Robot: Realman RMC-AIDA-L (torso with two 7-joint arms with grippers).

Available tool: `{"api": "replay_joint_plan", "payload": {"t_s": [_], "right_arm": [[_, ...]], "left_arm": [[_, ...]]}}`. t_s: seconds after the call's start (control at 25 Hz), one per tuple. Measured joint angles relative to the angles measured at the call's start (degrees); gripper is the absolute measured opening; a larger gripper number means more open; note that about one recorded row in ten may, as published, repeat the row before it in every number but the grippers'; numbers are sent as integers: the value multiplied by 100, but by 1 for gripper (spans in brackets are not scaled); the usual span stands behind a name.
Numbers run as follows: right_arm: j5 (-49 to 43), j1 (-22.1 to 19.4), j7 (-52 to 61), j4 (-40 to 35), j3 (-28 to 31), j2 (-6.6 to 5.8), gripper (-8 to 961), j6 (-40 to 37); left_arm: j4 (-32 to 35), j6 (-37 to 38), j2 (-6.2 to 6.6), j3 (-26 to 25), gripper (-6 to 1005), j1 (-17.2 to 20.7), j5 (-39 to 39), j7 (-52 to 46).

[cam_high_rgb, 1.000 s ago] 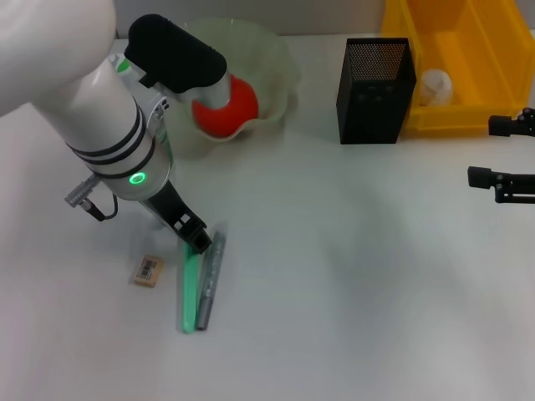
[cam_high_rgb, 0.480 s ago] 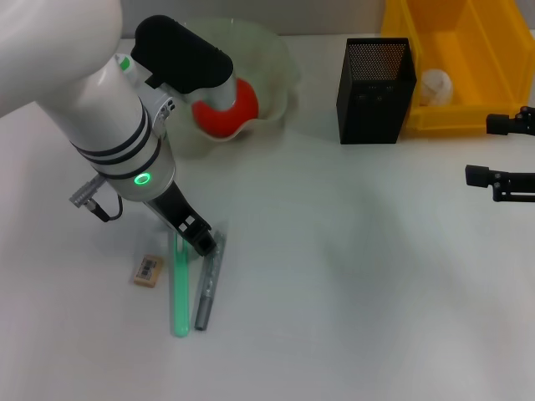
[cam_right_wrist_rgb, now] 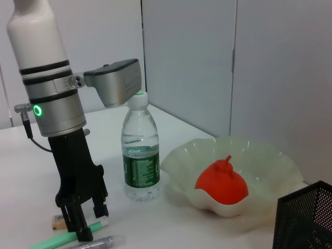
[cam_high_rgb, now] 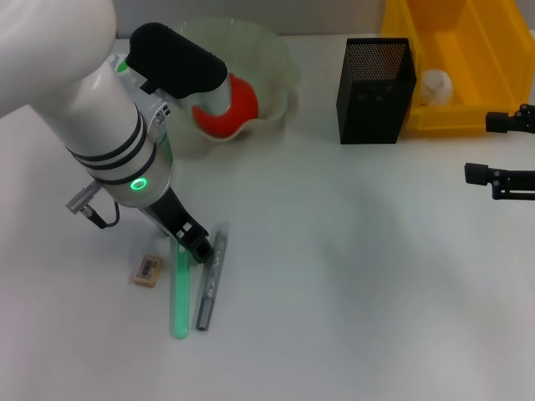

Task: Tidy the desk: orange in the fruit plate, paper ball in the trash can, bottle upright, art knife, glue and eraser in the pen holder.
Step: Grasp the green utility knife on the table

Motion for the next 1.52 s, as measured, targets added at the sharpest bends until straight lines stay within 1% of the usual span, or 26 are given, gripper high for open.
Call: {"api": "replay_joint_plan", "payload": {"t_s": [0.32,0.52,0.68,0.92,1.12,1.16,1.52], "right_arm": [[1,16,0,8,0,0,799,66],[1,12,3,-13,0,0,799,68],[1,16,15,-10,0,0,798,68],[1,15,34,-32,0,6,798,57],[1,13,36,-36,0,9,798,62],[1,13,37,-34,0,9,798,65],[1,13,39,-21,1,9,797,68]], "left_arm": [[69,103,0,-71,532,5,-80,-10],[165,116,0,-25,511,7,-138,-9],[113,123,0,-4,494,8,-125,-7],[94,91,0,39,258,-8,-117,-5],[116,123,0,61,184,-36,-169,2],[145,143,0,59,215,-40,-199,3],[156,170,0,3,337,-56,-306,-1]]}}
